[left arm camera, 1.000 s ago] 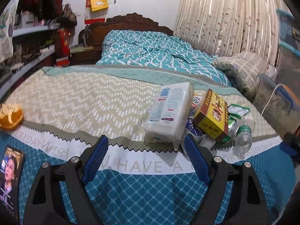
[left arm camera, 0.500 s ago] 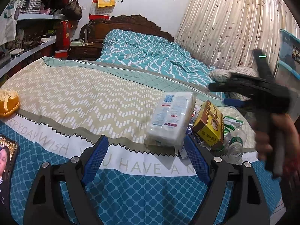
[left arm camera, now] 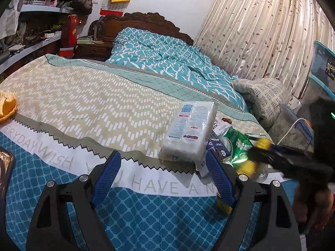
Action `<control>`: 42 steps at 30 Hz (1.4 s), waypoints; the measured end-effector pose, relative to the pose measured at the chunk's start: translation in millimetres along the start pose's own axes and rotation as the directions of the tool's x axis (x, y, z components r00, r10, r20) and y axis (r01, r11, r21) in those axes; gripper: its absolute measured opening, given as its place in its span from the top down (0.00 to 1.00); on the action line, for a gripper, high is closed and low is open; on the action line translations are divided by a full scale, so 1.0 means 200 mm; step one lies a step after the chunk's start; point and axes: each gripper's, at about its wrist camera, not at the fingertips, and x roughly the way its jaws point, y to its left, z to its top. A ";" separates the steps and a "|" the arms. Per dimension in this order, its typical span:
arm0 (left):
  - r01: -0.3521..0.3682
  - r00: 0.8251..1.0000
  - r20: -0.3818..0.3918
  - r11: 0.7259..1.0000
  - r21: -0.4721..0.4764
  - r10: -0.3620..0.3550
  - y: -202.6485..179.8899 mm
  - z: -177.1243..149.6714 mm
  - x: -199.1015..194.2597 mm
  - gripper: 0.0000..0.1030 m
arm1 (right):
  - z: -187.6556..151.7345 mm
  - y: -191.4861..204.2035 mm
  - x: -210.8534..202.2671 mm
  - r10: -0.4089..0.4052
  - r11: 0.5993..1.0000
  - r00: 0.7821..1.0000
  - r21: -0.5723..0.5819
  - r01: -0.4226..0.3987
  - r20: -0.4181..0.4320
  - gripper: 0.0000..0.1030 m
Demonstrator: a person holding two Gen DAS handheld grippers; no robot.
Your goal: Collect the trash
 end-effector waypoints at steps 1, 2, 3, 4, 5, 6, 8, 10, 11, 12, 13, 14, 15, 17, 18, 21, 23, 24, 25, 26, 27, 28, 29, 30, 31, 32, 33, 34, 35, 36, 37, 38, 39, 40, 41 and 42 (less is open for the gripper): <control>-0.003 1.000 0.000 1.000 0.004 0.003 -0.01 0.00 0.00 0.23 | -0.03 0.00 -0.03 -0.002 1.000 1.000 0.001 0.002 0.002 0.35; -0.006 1.000 0.000 1.000 0.007 0.006 -0.01 0.00 0.00 0.23 | -0.04 0.00 -0.04 -0.002 1.000 1.000 0.008 0.002 0.003 0.35; -0.010 1.000 0.001 1.000 0.010 0.010 -0.01 0.00 0.00 0.23 | -0.04 -0.02 -0.05 0.000 1.000 1.000 0.026 0.000 0.006 0.35; -0.014 1.000 0.003 1.000 0.011 0.014 -0.02 -0.01 0.00 0.23 | -0.02 -0.03 -0.06 0.000 0.999 1.000 0.037 -0.001 0.014 0.36; -0.017 1.000 0.005 1.000 0.010 0.017 -0.02 0.00 0.00 0.23 | 0.00 -0.04 -0.07 0.003 0.999 1.000 0.052 -0.004 0.029 0.36; -0.021 1.000 0.008 1.000 0.010 0.021 -0.02 0.00 0.00 0.23 | 0.05 -0.05 -0.08 0.013 0.997 0.999 0.079 -0.017 0.049 0.36; -0.026 1.000 0.013 1.000 0.008 0.026 -0.02 -0.01 -0.01 0.23 | 0.13 -0.06 -0.05 0.046 0.992 0.997 0.116 -0.052 0.060 0.38; -0.029 0.999 0.017 1.000 0.004 0.029 -0.02 -0.01 -0.01 0.23 | 0.25 -0.08 0.05 0.067 0.985 0.997 0.159 -0.072 0.040 0.48; -0.031 0.999 0.017 1.000 0.002 0.031 -0.01 -0.02 -0.02 0.23 | 0.28 -0.08 0.09 0.064 0.983 0.998 0.169 -0.068 0.027 0.53; -0.031 0.999 0.018 1.000 0.001 0.031 -0.01 -0.02 -0.02 0.23 | 0.34 -0.08 0.17 0.053 0.981 0.999 0.187 -0.051 -0.010 0.55; -0.029 0.999 0.018 1.000 -0.001 0.029 -0.01 -0.02 -0.02 0.23 | 0.36 -0.07 0.21 0.039 0.982 0.999 0.189 -0.032 -0.033 0.57; -0.027 0.999 0.019 1.000 -0.003 0.027 -0.01 -0.02 -0.03 0.23 | 0.38 -0.06 0.26 0.018 0.984 0.998 0.181 -0.006 -0.064 0.57; -0.024 1.000 0.020 1.000 -0.006 0.024 0.00 -0.02 -0.03 0.23 | 0.41 -0.03 0.32 0.000 0.987 0.995 0.161 0.016 -0.096 0.57; -0.019 1.000 0.018 1.000 -0.011 0.019 0.00 -0.02 -0.03 0.23 | 0.45 0.04 0.40 0.002 0.993 0.989 0.117 0.015 -0.146 0.57; -0.016 1.000 0.016 1.000 -0.014 0.016 0.01 -0.02 -0.03 0.23 | 0.46 0.11 0.44 0.050 0.995 0.983 0.090 -0.035 -0.175 0.57; -0.008 1.000 0.010 1.000 -0.020 0.008 0.02 -0.02 -0.02 0.23 | 0.47 0.25 0.44 0.093 0.996 0.981 0.009 -0.093 -0.170 0.57; -0.005 1.000 0.007 1.000 -0.025 0.005 0.03 -0.01 -0.02 0.23 | 0.48 0.29 0.38 0.102 0.994 0.987 -0.017 -0.105 -0.127 0.57; -0.004 1.000 0.007 1.000 -0.026 0.004 0.03 -0.01 -0.02 0.23 | 0.48 0.28 0.34 0.114 0.993 0.988 -0.004 -0.115 -0.104 0.57; -0.002 1.000 0.005 1.000 -0.027 0.002 0.03 -0.01 -0.01 0.23 | 0.48 0.25 0.30 0.127 0.992 0.989 0.019 -0.126 -0.081 0.57; 0.000 1.000 0.004 1.000 -0.027 0.001 0.03 -0.01 -0.01 0.23 | 0.48 0.22 0.27 0.134 0.991 0.989 0.035 -0.132 -0.063 0.56; 0.000 1.000 0.002 1.000 -0.026 0.000 0.03 -0.01 -0.01 0.23 | 0.47 0.19 0.22 0.133 0.990 0.990 0.049 -0.131 -0.039 0.56; 0.003 1.000 0.001 1.000 -0.023 -0.003 0.03 -0.01 -0.01 0.23 | 0.46 0.15 0.18 0.121 0.991 0.992 0.058 -0.120 -0.019 0.56; 0.005 1.000 0.001 1.000 -0.018 -0.005 0.03 -0.01 -0.01 0.23 | 0.44 0.09 0.13 0.100 0.992 0.995 0.073 -0.100 0.000 0.56; 0.008 1.000 0.000 1.000 -0.012 -0.008 0.02 -0.01 0.00 0.23 | 0.42 0.05 0.11 0.086 0.992 0.996 0.087 -0.087 0.010 0.56; 0.021 1.000 -0.007 1.000 0.000 -0.021 0.01 -0.01 0.00 0.23 | 0.39 -0.02 0.08 0.068 0.991 0.997 0.115 -0.070 0.020 0.56; 0.042 0.999 -0.021 0.999 0.014 -0.042 0.00 -0.01 0.01 0.23 | 0.36 -0.10 0.05 0.052 0.987 0.998 0.154 -0.055 0.025 0.56; 0.070 0.997 -0.039 0.997 0.026 -0.069 -0.02 -0.01 0.02 0.23 | 0.34 -0.16 0.02 0.037 0.981 0.999 0.188 -0.041 0.025 0.56; 0.084 0.996 -0.045 0.996 0.032 -0.082 -0.03 -0.01 0.02 0.23 | 0.33 -0.22 0.02 0.029 0.977 0.999 0.213 -0.034 0.024 0.56; 0.109 0.993 -0.055 0.993 0.035 -0.107 -0.05 -0.01 0.02 0.23 | 0.31 -0.27 0.01 0.025 0.971 0.999 0.237 -0.030 0.021 0.56; 0.139 0.988 -0.071 0.990 0.028 -0.137 -0.06 -0.01 0.03 0.23 | 0.27 -0.33 0.00 0.022 0.964 1.000 0.266 -0.025 0.013 0.56; 0.155 0.985 -0.084 0.988 0.021 -0.152 -0.08 -0.02 0.04 0.23 | 0.24 -0.36 0.00 0.021 0.960 1.000 0.280 -0.021 0.002 0.56; 0.167 0.981 -0.100 0.986 0.015 -0.165 -0.10 -0.02 0.06 0.23 | 0.20 -0.38 0.00 0.032 0.957 0.999 0.290 -0.026 -0.018 0.56; 0.173 0.979 -0.110 0.985 0.018 -0.170 -0.12 -0.03 0.07 0.23 | 0.17 -0.37 0.01 0.058 0.954 0.998 0.296 -0.045 -0.034 0.56; 0.174 0.979 -0.114 0.984 0.037 -0.169 -0.15 -0.03 0.07 0.23 | 0.11 -0.36 0.01 0.111 0.952 0.992 0.293 -0.090 -0.057 0.56; 0.171 0.980 -0.112 0.984 0.051 -0.164 -0.17 -0.04 0.07 0.23 | 0.07 -0.32 0.02 0.151 0.954 0.985 0.274 -0.124 -0.081 0.56; 0.165 0.982 -0.108 0.984 0.067 -0.157 -0.18 -0.04 0.07 0.23 | 0.01 -0.25 0.03 0.169 0.964 0.979 0.228 -0.140 -0.114 0.56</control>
